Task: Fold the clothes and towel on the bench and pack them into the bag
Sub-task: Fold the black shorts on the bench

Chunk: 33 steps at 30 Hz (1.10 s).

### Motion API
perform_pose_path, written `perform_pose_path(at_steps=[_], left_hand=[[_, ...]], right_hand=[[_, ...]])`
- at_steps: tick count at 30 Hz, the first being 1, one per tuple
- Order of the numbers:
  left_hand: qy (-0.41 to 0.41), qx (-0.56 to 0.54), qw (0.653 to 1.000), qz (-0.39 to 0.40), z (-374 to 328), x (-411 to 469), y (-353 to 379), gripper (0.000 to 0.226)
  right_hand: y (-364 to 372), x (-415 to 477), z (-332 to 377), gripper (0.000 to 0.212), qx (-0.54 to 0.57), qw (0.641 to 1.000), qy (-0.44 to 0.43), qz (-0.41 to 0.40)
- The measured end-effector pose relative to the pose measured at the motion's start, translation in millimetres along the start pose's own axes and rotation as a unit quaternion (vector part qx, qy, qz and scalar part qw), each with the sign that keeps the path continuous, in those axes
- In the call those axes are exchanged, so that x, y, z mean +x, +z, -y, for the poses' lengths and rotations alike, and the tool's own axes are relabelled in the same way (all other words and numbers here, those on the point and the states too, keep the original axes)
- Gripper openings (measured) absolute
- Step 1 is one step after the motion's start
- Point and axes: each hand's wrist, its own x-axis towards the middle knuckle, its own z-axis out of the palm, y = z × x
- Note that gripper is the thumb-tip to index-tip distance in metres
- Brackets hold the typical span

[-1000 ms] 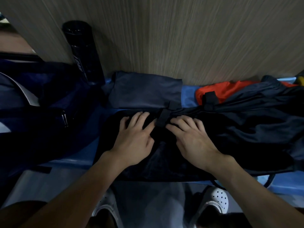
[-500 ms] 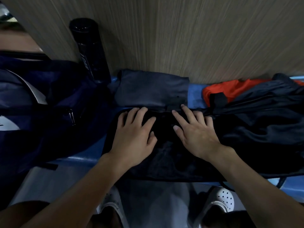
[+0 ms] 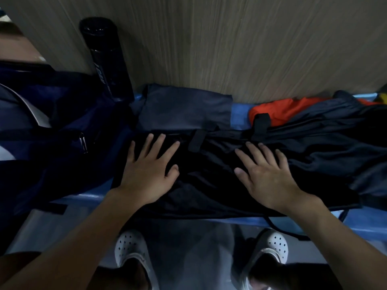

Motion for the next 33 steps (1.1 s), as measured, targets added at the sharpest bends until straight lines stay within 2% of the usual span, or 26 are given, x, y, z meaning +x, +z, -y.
perform_pose_path(at_steps=[3,6,10,13,15,17,19,21,26,29,33], left_hand=[[0.018,-0.015,0.998,-0.062,-28.0,-5.4,-7.9,0.071],[0.070,-0.022,0.994,-0.076,-50.6,-7.0,-1.5,0.071],[0.036,-0.035,0.996,-0.071,-54.2,-1.1,-6.1,0.067],[0.012,-0.087,0.985,-0.149,-68.5,-1.7,-28.4,0.048],[0.074,-0.090,0.966,-0.232,-87.7,0.4,-42.9,0.041],[0.197,-0.091,0.939,-0.268,-116.1,7.6,-50.5,0.037],[0.305,-0.049,0.919,-0.243,-152.3,19.4,-54.3,0.040],[0.352,0.026,0.916,-0.190,-185.0,35.5,-47.0,0.045],[0.331,0.163,0.922,-0.115,-206.8,81.0,-32.4,0.057],[0.329,0.175,0.919,-0.125,-204.9,95.5,-36.8,0.061],[0.333,0.121,0.909,-0.219,-207.4,107.4,-45.8,0.045]], right_hand=[[4.8,-0.9,-1.1,0.082,-0.006,1.000,-0.005,0.015],[1.8,-7.4,-1.6,0.069,-0.020,0.998,-0.007,-0.056],[-1.4,-12.4,-16.3,0.052,0.044,0.989,0.027,-0.139],[-7.1,-16.4,-32.4,0.038,0.074,0.978,0.033,-0.193],[-11.5,-19.4,-44.6,0.029,0.096,0.969,0.047,-0.221],[-14.1,-22.4,-58.2,0.026,0.112,0.962,0.071,-0.238],[-14.5,-25.9,-73.2,0.027,0.119,0.958,0.093,-0.245],[-11.5,-31.1,-90.2,0.029,0.116,0.957,0.111,-0.241],[0.2,-43.8,-129.2,0.030,0.115,0.961,0.136,-0.211],[0.6,-47.2,-142.6,0.034,0.114,0.958,0.137,-0.224],[-6.5,-47.8,-155.7,0.036,0.121,0.935,0.174,-0.284]])
